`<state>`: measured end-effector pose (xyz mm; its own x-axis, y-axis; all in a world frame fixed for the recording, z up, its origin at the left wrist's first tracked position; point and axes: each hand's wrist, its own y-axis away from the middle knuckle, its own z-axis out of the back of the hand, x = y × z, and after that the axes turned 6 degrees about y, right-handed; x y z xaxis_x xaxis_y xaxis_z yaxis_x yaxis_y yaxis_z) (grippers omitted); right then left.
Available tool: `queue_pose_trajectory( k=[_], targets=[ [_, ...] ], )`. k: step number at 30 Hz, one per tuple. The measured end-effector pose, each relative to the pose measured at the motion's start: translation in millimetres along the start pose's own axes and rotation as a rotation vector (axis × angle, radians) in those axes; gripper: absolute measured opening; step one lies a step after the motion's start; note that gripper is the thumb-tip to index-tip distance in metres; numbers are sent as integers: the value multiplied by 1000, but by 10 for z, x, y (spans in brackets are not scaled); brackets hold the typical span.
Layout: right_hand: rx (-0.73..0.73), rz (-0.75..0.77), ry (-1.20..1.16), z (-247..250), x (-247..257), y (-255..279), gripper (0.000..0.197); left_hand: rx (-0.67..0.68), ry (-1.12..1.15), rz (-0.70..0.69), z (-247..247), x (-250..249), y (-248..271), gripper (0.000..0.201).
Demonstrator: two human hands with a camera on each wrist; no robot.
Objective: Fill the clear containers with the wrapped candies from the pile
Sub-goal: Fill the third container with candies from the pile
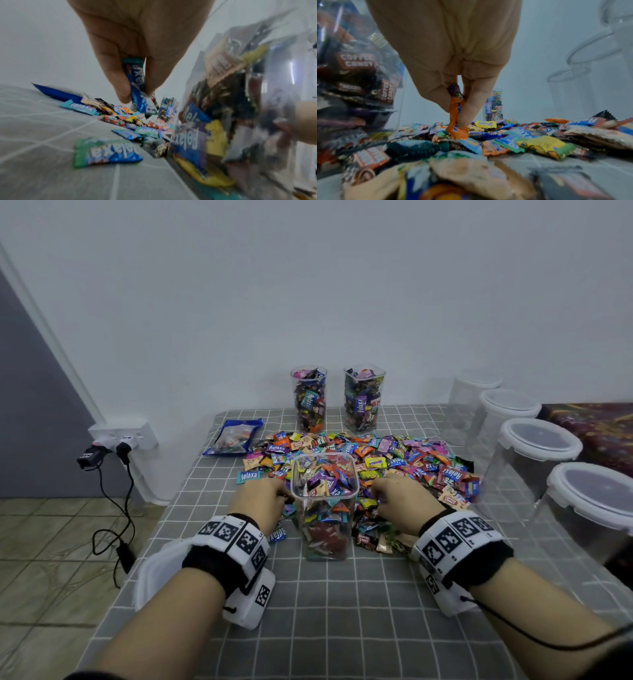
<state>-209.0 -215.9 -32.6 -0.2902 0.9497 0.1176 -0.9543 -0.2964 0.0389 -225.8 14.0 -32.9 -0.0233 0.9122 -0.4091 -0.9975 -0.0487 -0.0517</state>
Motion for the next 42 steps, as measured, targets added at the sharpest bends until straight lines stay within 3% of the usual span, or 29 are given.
queue_pose_trajectory(
  k=[10,14,18,24,28,30,35,40,42],
  targets=[
    [-287,-23,-259,439,28,103,24,-168,261,34,292,59,88,19],
    [-447,86,-325,722,181,182,26,-256,334,-4,450,-25,94,19],
    [-500,234,-381,819,400,224,27,-299,392,-56,568,-157,119,19],
    [-462,346,-397,714,656,194,29,-325,431,-85,576,-232,142,20],
    [-344,399,-424,659,739,193,42,-306,446,-84,542,-217,159,20],
    [-298,393,-423,643,735,210,48,-305,459,-81,542,-218,174,20],
    [-337,274,-519,568,581,277,49,-320,498,-78,580,-212,184,18],
    [-39,164,-794,371,417,340,90,-389,478,-122,640,-261,165,19],
    [29,165,-879,284,401,326,95,-399,461,-139,665,-307,159,20]
  ],
)
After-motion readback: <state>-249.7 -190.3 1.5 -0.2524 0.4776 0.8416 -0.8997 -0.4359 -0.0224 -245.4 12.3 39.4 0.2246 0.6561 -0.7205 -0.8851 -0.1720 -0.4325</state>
